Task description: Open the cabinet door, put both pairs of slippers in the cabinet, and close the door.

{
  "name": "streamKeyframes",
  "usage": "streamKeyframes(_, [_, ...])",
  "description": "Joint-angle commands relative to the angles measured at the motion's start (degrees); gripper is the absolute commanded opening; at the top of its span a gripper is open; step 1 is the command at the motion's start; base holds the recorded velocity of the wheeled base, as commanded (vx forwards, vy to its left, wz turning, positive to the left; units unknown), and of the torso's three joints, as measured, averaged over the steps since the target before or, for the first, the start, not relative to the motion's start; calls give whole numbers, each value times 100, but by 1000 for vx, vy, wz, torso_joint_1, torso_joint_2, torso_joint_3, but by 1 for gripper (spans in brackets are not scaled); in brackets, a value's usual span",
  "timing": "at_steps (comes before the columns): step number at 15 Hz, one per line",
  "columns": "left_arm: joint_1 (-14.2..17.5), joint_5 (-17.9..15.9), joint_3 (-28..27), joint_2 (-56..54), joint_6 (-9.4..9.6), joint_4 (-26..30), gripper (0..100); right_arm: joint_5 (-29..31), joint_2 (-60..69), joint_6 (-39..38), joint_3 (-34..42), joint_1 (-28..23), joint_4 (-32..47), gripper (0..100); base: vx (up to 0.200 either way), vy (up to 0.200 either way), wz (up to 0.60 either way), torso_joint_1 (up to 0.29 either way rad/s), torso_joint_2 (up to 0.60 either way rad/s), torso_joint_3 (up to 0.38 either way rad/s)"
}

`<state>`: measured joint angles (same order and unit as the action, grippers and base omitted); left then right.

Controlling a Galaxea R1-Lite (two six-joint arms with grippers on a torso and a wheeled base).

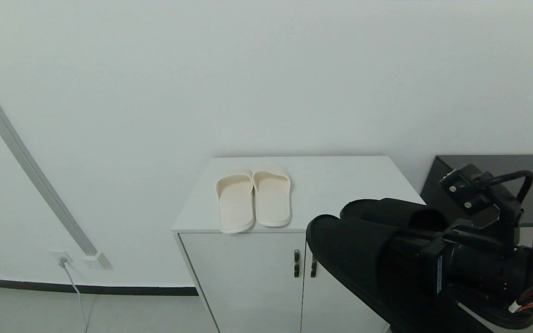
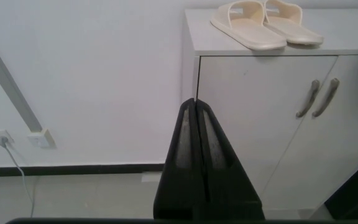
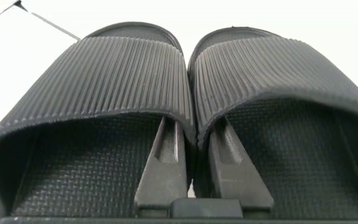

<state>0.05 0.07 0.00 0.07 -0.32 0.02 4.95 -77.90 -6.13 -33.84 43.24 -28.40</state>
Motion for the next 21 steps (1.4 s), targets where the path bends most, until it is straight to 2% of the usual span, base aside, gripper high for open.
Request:
streamKeyframes(1, [-5,1,0,1,-3,-2,0,-12,11,-2,18,18,-7,0,-200,0,0,-7,7,-2])
streamKeyframes(21, [4,10,0,1,23,-2,0,-82,38,147,282,18,-42,0,0,0,0,-11,27,16])
